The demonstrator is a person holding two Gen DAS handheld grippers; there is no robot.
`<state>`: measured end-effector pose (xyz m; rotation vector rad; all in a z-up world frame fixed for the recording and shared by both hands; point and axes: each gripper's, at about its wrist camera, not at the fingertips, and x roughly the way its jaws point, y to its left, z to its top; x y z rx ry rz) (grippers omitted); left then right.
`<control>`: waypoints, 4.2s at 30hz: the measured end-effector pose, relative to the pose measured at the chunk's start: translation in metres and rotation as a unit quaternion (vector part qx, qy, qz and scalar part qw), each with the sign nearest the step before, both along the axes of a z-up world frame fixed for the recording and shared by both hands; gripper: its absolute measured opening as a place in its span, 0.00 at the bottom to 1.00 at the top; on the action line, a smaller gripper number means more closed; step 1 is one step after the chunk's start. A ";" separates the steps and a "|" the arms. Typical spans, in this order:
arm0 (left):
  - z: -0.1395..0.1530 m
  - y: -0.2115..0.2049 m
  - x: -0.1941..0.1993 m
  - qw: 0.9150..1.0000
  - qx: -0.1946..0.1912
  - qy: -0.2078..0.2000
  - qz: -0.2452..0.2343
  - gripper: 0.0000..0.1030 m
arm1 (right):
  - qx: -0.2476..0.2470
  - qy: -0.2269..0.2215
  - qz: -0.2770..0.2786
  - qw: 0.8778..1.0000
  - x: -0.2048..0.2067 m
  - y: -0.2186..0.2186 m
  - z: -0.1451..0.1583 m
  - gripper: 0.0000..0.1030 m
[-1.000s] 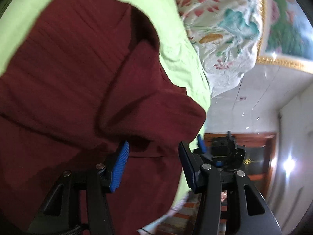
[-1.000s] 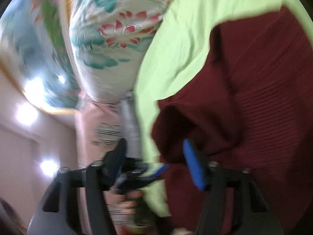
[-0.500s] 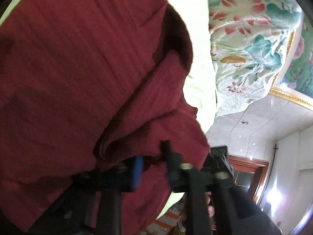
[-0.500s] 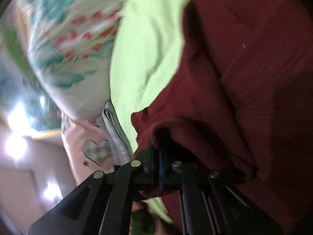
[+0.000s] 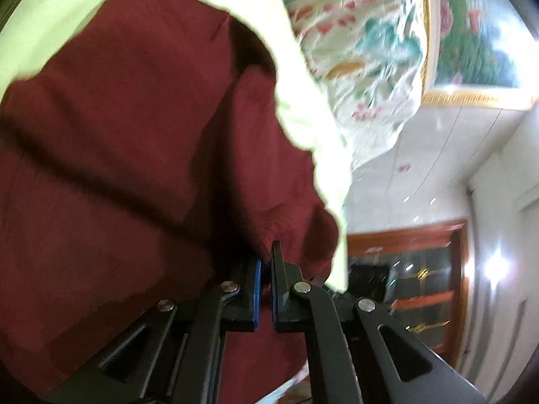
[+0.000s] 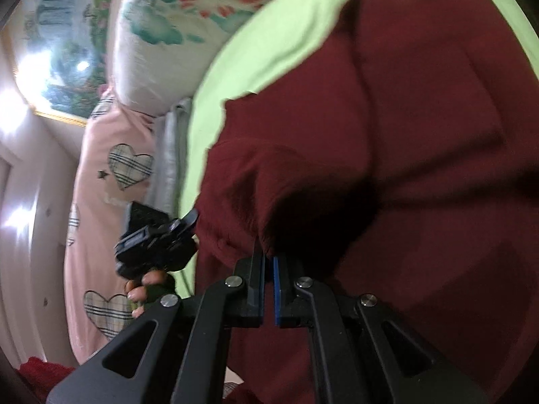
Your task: Fold large clothes
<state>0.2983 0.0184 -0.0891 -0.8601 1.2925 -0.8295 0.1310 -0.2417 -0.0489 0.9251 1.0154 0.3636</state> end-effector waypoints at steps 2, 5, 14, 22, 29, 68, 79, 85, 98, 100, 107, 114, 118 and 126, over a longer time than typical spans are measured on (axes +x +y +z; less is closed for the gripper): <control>-0.005 0.000 -0.005 0.999 0.035 -0.008 -0.008 0.02 | -0.010 0.019 -0.003 1.000 -0.002 0.003 -0.010 0.07; 0.000 -0.004 -0.006 0.998 0.052 -0.022 -0.009 0.02 | -0.007 0.027 -0.020 0.999 -0.001 0.003 -0.011 0.17; 0.005 -0.022 0.002 0.997 0.066 -0.038 -0.030 0.01 | 0.034 -0.016 -0.101 0.994 0.001 -0.029 0.003 0.53; 0.038 -0.013 -0.004 0.985 0.122 -0.121 -0.028 0.02 | -0.061 -0.063 -0.086 0.992 -0.006 -0.014 0.029 0.06; 0.009 -0.015 -0.018 0.978 0.176 -0.104 -0.045 0.03 | -0.117 -0.012 -0.095 0.989 -0.015 -0.015 -0.001 0.06; 0.034 0.071 -0.104 0.966 0.221 -0.133 -0.019 0.21 | -0.166 -0.051 -0.149 0.973 -0.115 -0.011 0.054 0.45; 0.046 0.174 -0.171 0.939 0.297 -0.159 0.065 0.56 | -0.207 -0.040 -0.159 0.964 -0.207 -0.033 0.044 0.49; 0.026 0.170 -0.182 0.951 0.275 -0.137 0.036 0.58 | -0.191 -0.027 -0.157 0.969 -0.228 -0.044 0.028 0.52; 0.004 0.151 -0.212 0.972 0.173 -0.136 -0.079 0.43 | -0.064 -0.066 0.001 0.996 -0.236 0.005 -0.020 0.57; -0.002 0.159 -0.209 0.977 0.160 -0.121 -0.078 0.34 | -0.066 -0.055 0.005 0.996 -0.236 0.008 -0.030 0.54; -0.005 0.155 -0.207 0.976 0.162 -0.113 -0.092 0.16 | -0.083 -0.058 0.008 0.995 -0.228 0.010 -0.027 0.21; 0.020 0.161 -0.207 0.986 0.117 -0.120 -0.022 0.04 | -0.057 -0.110 0.002 0.992 -0.235 0.007 0.007 0.06; 0.053 0.164 -0.199 0.984 0.091 -0.151 0.020 0.03 | -0.032 -0.162 -0.024 0.986 -0.231 -0.005 0.041 0.05; 0.122 0.141 -0.148 0.972 0.059 -0.220 0.054 0.03 | 0.021 -0.229 -0.064 0.971 -0.191 -0.031 0.082 0.05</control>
